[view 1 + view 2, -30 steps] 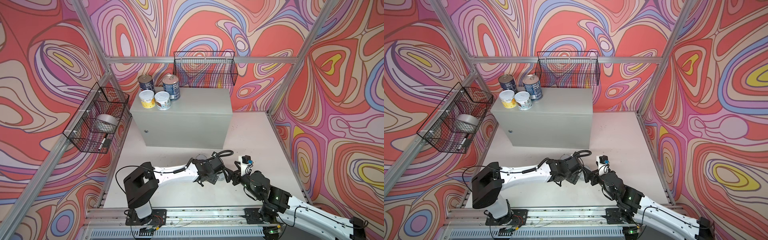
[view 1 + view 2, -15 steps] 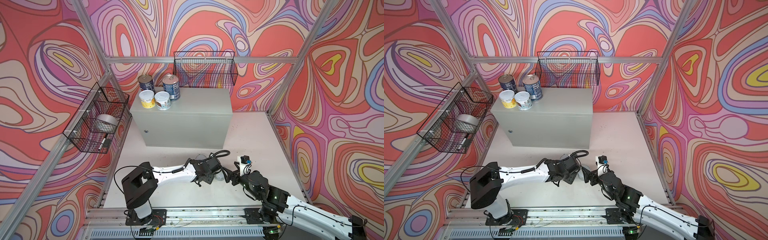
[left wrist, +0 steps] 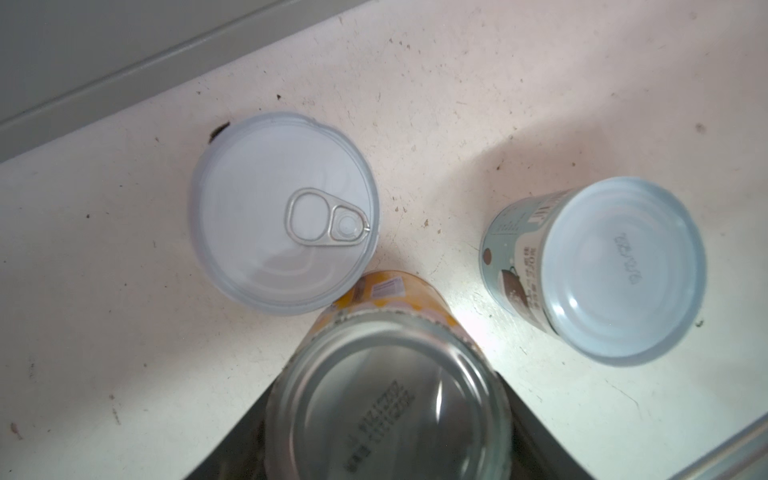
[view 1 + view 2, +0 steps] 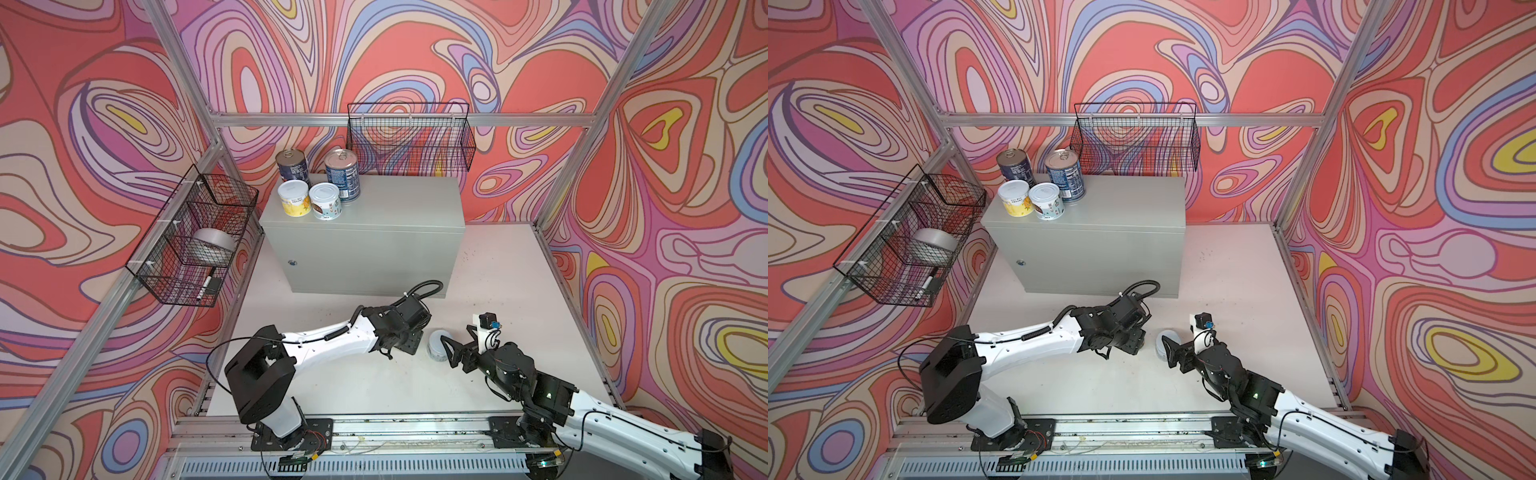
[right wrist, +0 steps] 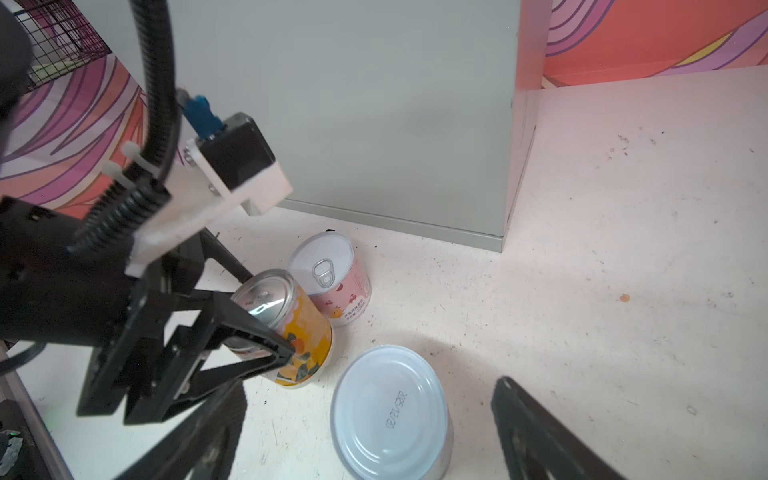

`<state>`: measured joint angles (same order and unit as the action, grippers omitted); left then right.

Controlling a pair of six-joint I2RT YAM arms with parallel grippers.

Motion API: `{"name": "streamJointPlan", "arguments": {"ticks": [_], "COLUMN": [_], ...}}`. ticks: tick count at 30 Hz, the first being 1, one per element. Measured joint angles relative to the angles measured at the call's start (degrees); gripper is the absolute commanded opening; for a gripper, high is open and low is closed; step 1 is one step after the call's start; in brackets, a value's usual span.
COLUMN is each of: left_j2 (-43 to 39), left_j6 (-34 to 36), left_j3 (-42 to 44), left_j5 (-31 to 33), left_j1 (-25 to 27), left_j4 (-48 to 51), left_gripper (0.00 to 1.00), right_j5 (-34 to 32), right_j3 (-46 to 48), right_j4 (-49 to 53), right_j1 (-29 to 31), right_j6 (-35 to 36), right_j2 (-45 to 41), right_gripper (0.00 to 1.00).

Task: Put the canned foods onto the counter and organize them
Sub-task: 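Lift the juice can with the left gripper toward the right gripper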

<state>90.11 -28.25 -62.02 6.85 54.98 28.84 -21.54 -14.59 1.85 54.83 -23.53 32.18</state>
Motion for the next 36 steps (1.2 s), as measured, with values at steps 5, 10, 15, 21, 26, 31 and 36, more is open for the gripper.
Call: {"name": "streamJointPlan", "arguments": {"ticks": [5,10,15,21,26,31,36], "left_j2": [-3.98,-5.66,-6.47,-5.68,-5.68,-5.68,-4.98], "left_j6": [1.55,2.1,1.51,-0.17,-1.25,-1.99,-2.32], "left_j3": [-1.2,-5.27,-5.53,-5.66,-6.88,-7.39,-8.31], "left_j5": [-1.95,-2.56,-4.96,-9.29,-12.85,-15.8,-18.75], "left_j1": [-2.03,-3.32,-4.59,-6.6,-7.37,-7.78,-7.82], "left_j4": [1.36,3.78,3.78,4.11,4.72,4.68,4.87], "left_gripper": [0.5,0.51,0.51,0.5,0.5,0.49,0.49], "right_j5": [2.75,6.78,9.49,10.91,12.15,12.59,12.13], "right_j3": [0.02,-0.2,-1.57,-1.55,-1.62,-2.45,-2.45], "right_j4": [-2.8,-6.49,-11.32,-20.68,-25.79,-27.28,-29.62], "right_j1": [0.0,0.0,0.0,0.0,0.0,0.0,0.0], "right_j6": [0.7,2.75,5.92,9.44,12.41,13.75,14.27], "right_j2": [3.08,8.41,16.17,19.28,22.23,25.49,25.79], "right_gripper": [0.95,0.95,0.95,0.95,0.95,0.95,0.95]}}
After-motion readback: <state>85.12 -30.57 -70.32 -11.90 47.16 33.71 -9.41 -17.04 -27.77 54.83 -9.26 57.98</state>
